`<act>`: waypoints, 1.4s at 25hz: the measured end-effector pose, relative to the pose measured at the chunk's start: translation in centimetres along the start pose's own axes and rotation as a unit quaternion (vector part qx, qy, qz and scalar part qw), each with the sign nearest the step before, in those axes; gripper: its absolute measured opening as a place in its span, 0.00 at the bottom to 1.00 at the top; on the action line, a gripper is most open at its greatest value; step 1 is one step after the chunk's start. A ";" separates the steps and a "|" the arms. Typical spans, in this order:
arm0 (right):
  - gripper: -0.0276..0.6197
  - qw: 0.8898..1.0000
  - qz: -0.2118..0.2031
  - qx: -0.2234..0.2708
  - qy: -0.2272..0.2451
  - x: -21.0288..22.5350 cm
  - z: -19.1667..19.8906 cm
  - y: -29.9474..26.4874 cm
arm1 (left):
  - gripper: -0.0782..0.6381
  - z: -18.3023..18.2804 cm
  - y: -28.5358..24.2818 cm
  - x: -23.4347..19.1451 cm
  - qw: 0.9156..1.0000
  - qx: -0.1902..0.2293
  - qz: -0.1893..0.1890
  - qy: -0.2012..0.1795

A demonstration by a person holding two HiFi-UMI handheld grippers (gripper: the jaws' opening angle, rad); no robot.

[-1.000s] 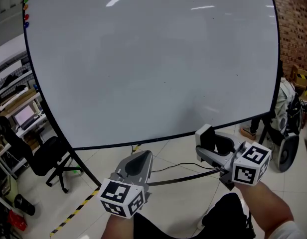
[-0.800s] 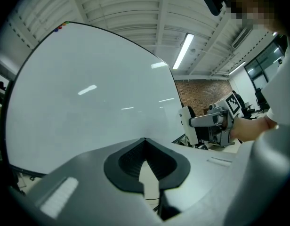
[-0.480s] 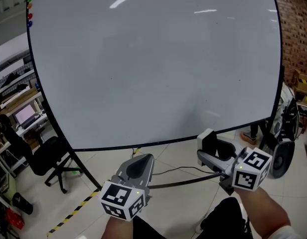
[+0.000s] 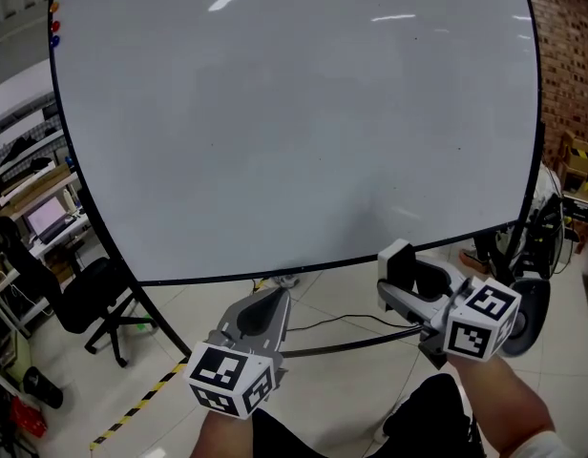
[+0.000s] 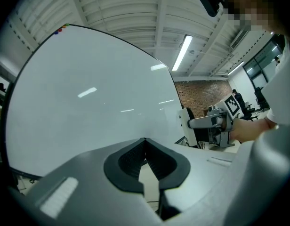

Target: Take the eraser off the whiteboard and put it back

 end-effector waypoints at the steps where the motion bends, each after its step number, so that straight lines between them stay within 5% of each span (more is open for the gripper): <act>1: 0.41 1.000 0.000 0.000 0.000 0.0 0.0 0.0 | 0.13 0.0 0.0 -0.1 1.000 0.001 -0.003 0.001; 12: 0.41 0.999 0.005 -0.020 0.029 -0.4 0.4 -0.3 | 0.13 0.4 -0.2 -0.2 1.000 -0.007 -0.002 0.000; 19: 0.41 0.980 0.038 -0.072 0.180 -1.5 -0.5 -1.4 | 0.13 0.3 -0.4 0.3 1.000 -0.009 0.002 0.001; 30: 0.41 0.980 0.056 -0.077 0.172 1.2 -1.7 -6.5 | 0.13 0.8 -0.8 0.1 1.000 -0.010 0.000 0.004; 33: 0.41 0.973 0.069 -0.090 0.202 1.5 -1.9 -8.0 | 0.13 1.0 -0.8 -0.3 1.000 -0.010 -0.001 0.007; 35: 0.41 0.958 0.082 -0.112 0.249 1.7 -2.1 -9.4 | 0.13 1.1 -0.8 -0.4 1.000 -0.009 -0.001 0.006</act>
Point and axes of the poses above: the fingertips, and each gripper's own axes: y backward along the fingers, x to its right, z out of its underside, the point moved 10 cm from there along y, backward along the fingers, and after that the axes turned 9 degrees about -z, right-handed, at the moved point
